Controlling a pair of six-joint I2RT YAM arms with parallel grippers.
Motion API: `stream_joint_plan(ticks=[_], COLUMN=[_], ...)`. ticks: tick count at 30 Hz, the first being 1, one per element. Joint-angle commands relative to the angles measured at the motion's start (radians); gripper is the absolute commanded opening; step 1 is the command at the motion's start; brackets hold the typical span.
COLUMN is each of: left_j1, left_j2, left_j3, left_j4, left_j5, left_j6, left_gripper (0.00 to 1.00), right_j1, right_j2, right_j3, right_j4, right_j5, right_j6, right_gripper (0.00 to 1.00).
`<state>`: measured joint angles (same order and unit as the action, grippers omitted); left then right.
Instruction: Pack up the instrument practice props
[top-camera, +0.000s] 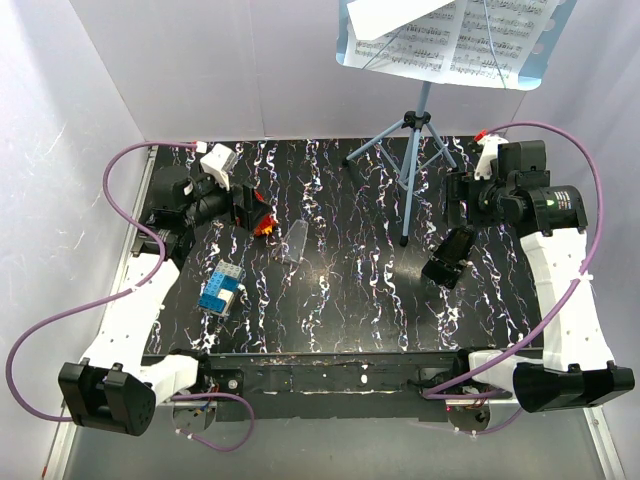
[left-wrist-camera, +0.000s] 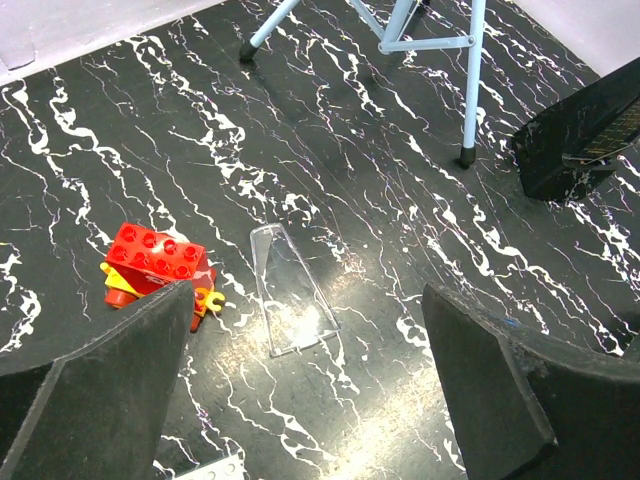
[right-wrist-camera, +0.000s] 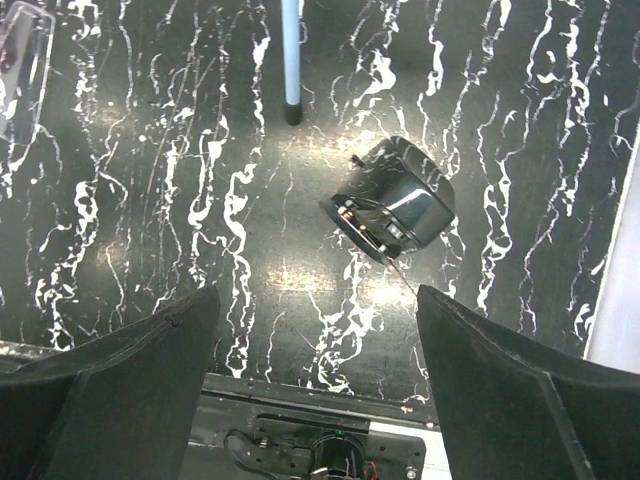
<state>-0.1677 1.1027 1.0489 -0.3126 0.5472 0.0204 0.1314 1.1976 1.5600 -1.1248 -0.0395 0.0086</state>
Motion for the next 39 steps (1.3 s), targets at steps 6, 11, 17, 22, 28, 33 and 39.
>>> stream_joint_plan(ticks=[6, 11, 17, 22, 28, 33, 39], left_j1=[-0.006, -0.006, -0.006, -0.006, -0.006, -0.006, -0.006], left_j2=[0.006, 0.014, 0.011, -0.003, -0.012, -0.007, -0.01], left_j3=[-0.02, -0.027, -0.032, -0.052, -0.07, -0.067, -0.067], left_j4=[-0.016, -0.045, -0.049, -0.051, -0.056, -0.063, -0.068], left_j5=[-0.016, -0.026, -0.039, -0.047, -0.058, -0.075, -0.081], left_j6=[-0.076, -0.076, -0.068, -0.059, -0.053, -0.043, -0.04], left_gripper=[0.98, 0.98, 0.98, 0.98, 0.98, 0.98, 0.98], right_j1=[-0.022, -0.044, -0.111, -0.15, -0.15, -0.15, -0.15], right_j2=[0.017, 0.056, 0.123, 0.177, 0.249, 0.329, 0.379], right_j3=[-0.017, -0.02, -0.026, -0.026, -0.014, 0.015, 0.011], right_j4=[-0.036, -0.046, -0.062, -0.063, -0.038, -0.038, -0.044], right_j5=[0.239, 0.211, 0.222, 0.152, 0.105, 0.109, 0.102], right_j6=[0.108, 0.192, 0.263, 0.298, 0.34, 0.353, 0.358], right_gripper=[0.86, 0.81, 0.76, 0.74, 0.74, 0.72, 0.64])
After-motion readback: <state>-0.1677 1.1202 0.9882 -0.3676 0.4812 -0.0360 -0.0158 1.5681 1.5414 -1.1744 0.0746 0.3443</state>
